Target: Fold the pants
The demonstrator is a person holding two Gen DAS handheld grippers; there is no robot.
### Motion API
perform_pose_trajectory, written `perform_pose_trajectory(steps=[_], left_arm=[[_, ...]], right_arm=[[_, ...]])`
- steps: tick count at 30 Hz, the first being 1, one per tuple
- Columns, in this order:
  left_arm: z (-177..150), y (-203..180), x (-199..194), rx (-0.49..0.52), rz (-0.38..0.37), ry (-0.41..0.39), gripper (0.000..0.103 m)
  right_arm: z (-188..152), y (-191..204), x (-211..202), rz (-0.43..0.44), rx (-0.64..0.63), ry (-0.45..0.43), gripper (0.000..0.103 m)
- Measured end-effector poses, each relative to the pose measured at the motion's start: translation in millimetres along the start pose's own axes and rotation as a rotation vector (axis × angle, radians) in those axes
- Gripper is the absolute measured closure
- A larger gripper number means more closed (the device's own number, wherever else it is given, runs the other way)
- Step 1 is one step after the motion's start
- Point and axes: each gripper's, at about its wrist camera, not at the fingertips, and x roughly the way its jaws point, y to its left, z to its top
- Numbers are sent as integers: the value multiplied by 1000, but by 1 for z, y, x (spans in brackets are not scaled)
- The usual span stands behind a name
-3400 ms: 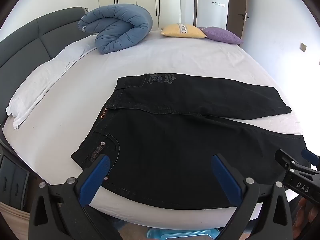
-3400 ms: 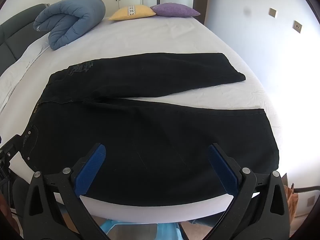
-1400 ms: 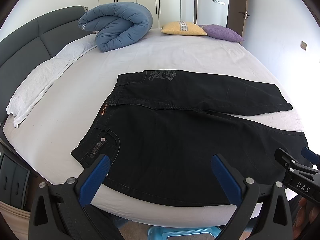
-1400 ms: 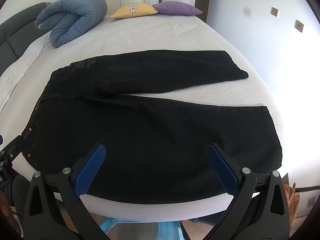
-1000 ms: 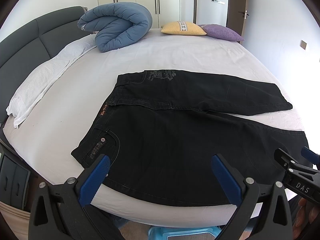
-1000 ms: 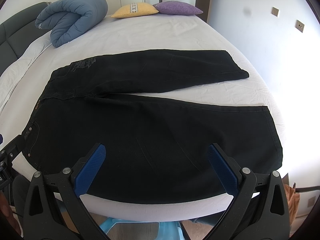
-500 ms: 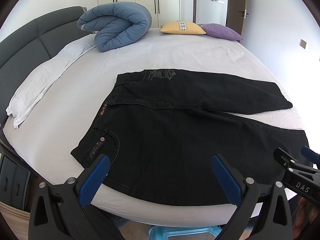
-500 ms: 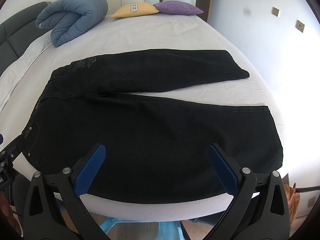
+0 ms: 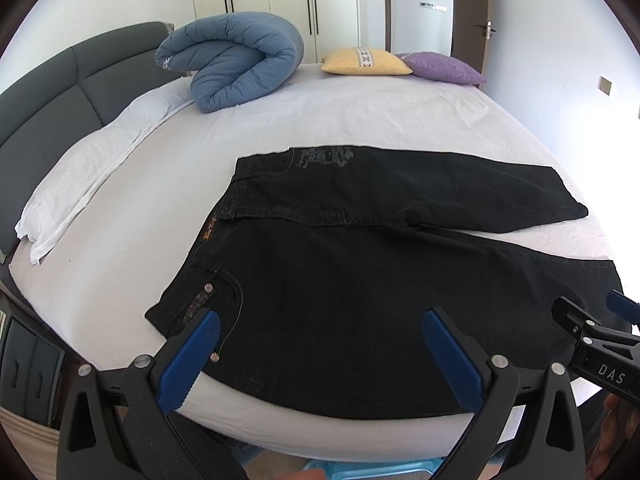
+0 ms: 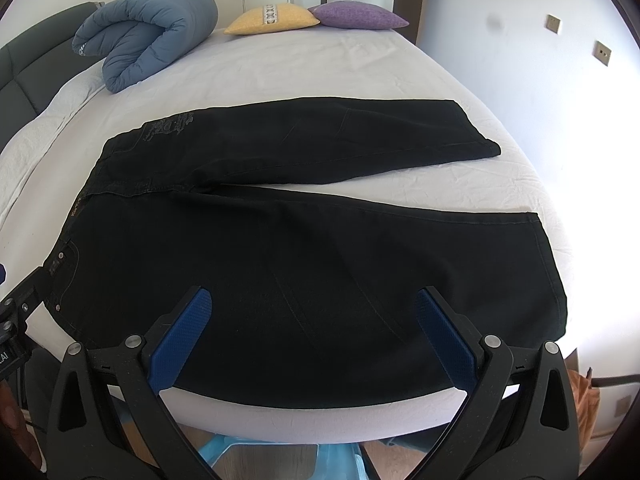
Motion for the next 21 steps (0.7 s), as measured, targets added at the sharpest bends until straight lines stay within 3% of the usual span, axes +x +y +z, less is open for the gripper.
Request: perform_pose_trajectory(steps=[5, 9, 12, 16, 19, 21], left_arm=[[23, 12, 16, 49, -74, -42, 0], [57, 26, 45, 108, -68, -47, 0], [79, 42, 70, 96, -29, -63, 0], [108, 64, 114, 102, 106, -29, 0], [138, 91, 160, 48, 133, 56, 0], [155, 108, 189, 23, 130, 98, 0]], right_arm=[[26, 1, 4, 159, -85, -28, 0], [71, 1, 9, 278, -175, -87, 0], [114, 2, 21, 324, -241, -144, 0], [170, 15, 52, 345, -366, -211, 0], [206, 36, 89, 330, -485, -209, 0], [229, 49, 126, 365, -532, -154, 0]])
